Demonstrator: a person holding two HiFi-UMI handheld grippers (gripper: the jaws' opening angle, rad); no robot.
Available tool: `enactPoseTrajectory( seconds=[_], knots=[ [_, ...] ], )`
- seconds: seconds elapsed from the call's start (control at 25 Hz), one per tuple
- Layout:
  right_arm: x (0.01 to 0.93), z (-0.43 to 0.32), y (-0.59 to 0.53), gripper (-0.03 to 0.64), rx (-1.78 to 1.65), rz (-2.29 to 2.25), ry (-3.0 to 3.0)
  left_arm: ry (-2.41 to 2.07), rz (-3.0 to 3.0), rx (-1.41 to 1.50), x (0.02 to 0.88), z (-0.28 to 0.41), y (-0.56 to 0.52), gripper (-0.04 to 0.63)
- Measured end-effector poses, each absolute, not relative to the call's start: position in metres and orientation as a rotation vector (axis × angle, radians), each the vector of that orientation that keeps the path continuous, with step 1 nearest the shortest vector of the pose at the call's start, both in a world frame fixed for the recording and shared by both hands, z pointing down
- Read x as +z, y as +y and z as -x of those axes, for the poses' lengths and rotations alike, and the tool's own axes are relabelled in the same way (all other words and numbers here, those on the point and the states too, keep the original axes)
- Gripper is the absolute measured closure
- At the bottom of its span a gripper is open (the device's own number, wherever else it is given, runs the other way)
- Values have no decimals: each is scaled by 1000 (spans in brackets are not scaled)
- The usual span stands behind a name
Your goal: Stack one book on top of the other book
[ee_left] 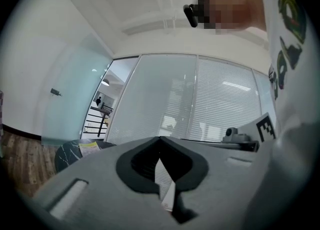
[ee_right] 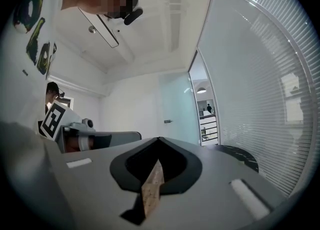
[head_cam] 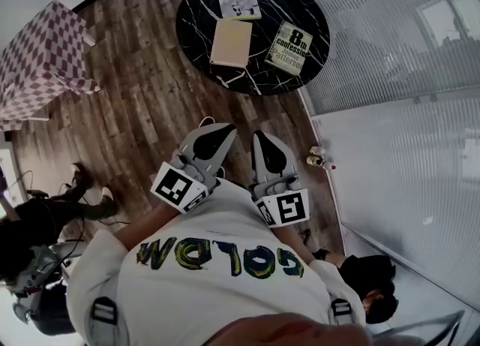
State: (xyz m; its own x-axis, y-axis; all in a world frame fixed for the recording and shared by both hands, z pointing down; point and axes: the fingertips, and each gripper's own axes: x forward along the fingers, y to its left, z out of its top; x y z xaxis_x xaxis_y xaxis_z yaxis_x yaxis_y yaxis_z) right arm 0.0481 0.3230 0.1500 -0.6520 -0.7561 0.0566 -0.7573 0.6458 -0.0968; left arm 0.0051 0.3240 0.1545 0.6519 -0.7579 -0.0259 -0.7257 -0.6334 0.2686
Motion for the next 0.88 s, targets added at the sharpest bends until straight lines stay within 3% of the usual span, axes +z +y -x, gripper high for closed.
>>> enactPoseTrajectory(
  seconds=[0.88],
  knots=[
    [140,55,127,617,134,-1313,-2792,-1111,-2668,-206,146,88,126,594]
  ],
)
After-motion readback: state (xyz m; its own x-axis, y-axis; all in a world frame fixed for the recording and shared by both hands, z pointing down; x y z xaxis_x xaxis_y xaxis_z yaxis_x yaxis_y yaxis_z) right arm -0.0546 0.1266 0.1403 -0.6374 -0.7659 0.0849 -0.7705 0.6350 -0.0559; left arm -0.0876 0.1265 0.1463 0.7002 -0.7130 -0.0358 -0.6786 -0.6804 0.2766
